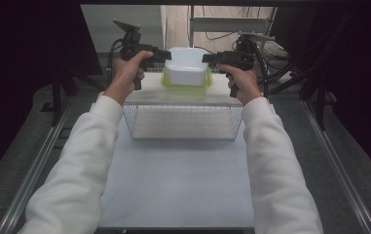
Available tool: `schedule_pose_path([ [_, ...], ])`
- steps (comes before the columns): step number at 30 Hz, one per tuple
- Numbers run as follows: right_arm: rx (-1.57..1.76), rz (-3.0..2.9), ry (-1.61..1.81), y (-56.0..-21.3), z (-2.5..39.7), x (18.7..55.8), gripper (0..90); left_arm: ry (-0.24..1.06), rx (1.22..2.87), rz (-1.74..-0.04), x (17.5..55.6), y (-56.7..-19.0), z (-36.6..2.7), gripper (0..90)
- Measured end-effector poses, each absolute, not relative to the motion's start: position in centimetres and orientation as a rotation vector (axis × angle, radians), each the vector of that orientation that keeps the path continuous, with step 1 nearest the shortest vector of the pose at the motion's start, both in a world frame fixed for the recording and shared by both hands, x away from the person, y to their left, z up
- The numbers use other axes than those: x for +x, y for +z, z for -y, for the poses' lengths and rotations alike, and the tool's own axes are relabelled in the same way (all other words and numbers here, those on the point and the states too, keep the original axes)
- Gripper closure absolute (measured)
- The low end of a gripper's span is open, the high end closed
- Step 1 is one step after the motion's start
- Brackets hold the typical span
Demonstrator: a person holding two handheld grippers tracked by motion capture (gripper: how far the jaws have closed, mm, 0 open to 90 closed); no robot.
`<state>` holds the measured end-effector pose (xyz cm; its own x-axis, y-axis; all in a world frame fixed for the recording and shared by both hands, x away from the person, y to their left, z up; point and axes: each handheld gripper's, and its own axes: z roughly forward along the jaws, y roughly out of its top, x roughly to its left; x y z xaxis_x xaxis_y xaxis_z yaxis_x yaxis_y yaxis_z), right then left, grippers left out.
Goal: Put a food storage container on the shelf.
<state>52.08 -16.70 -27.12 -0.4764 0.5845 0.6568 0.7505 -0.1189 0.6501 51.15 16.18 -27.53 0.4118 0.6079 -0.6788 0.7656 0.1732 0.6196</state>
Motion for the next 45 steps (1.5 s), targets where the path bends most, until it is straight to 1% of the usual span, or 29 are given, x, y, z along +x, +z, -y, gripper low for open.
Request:
schedule_pose_path([
  [4,-1.492,1.998,-1.767,-26.5,16.8,51.5,43.9,-0.084,1.511,-1.234,50.4,-27.2,-16.2,40.4],
  [8,-1.478,2.059,-1.822,-25.9,17.4,50.6,37.9,-0.047,1.529,-1.191,49.3,-26.8,-16.5,33.8],
  [12,-1.434,2.139,-1.846,-25.8,18.3,49.3,35.5,-0.052,1.517,-1.167,48.0,-26.9,-17.1,31.0],
  [19,-1.326,2.301,-1.817,-26.8,20.8,46.5,32.6,-0.027,1.567,-1.104,44.9,-28.3,-18.2,29.0],
  [25,-1.233,2.436,-1.782,-28.2,22.6,43.3,30.4,0.032,1.613,-1.040,40.7,-29.6,-19.5,28.4],
  [28,-1.206,2.488,-1.757,-29.6,23.1,41.5,29.4,0.057,1.626,-1.008,38.5,-30.4,-20.1,28.1],
  [31,-1.183,2.521,-1.745,-31.3,23.8,39.6,29.1,0.046,1.632,-0.987,36.2,-32.0,-20.3,27.4],
  [34,-1.175,2.539,-1.731,-33.4,24.6,37.7,29.1,0.077,1.683,-0.990,34.1,-33.8,-20.3,26.6],
  [37,-1.178,2.548,-1.707,-35.6,25.2,36.0,28.7,0.092,1.710,-0.997,31.8,-36.4,-20.4,26.3],
  [39,-1.183,2.549,-1.695,-37.1,25.6,35.0,28.5,0.096,1.722,-1.023,31.0,-38.0,-20.4,26.0],
  [40,-1.187,2.548,-1.684,-37.7,25.6,34.6,28.1,0.092,1.740,-1.041,30.5,-39.4,-20.4,25.6],
  [43,-1.200,2.551,-1.654,-40.0,26.0,33.2,27.9,0.065,1.762,-1.078,29.6,-42.3,-20.4,24.8],
  [45,-1.216,2.562,-1.608,-41.6,26.0,32.5,27.6,0.074,1.799,-1.100,29.0,-44.0,-20.5,24.5],
])
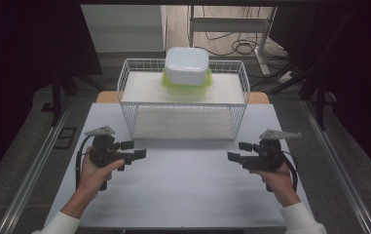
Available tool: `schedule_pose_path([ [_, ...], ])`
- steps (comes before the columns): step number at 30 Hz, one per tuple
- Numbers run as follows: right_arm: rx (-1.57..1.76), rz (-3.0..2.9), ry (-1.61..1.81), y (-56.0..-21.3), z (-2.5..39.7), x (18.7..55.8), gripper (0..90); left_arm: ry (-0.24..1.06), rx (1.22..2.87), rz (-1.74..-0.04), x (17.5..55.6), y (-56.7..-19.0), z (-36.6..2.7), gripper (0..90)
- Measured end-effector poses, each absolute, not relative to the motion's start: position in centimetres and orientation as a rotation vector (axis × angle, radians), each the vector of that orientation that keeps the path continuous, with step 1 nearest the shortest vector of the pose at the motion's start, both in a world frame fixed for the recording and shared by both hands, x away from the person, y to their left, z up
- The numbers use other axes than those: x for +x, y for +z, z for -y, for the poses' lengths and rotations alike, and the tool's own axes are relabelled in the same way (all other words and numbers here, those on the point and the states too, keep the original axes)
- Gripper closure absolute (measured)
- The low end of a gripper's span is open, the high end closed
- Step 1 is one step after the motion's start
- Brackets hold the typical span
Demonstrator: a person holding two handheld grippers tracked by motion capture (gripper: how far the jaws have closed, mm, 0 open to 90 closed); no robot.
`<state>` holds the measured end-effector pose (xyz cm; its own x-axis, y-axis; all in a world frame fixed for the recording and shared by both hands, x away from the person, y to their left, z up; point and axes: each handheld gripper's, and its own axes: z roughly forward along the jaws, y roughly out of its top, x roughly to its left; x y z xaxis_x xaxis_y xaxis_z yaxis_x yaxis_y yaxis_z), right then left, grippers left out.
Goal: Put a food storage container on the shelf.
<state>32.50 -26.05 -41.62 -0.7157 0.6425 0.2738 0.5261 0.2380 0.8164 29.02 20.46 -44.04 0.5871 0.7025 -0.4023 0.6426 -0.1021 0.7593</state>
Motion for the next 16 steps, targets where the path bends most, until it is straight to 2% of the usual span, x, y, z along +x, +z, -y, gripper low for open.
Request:
schedule_pose_path([
  [5,1.174,-2.377,1.424,-44.2,26.2,31.5,26.3,0.076,1.841,-1.126,28.4,-46.0,-20.5,23.6],
  [10,1.173,-2.343,1.439,-44.1,26.3,31.5,26.2,0.105,1.836,-1.124,28.3,-45.9,-20.4,23.3],
  [16,1.182,-2.334,1.448,-44.6,26.5,31.3,22.0,0.125,1.843,-1.131,28.4,-46.2,-20.5,21.1],
])
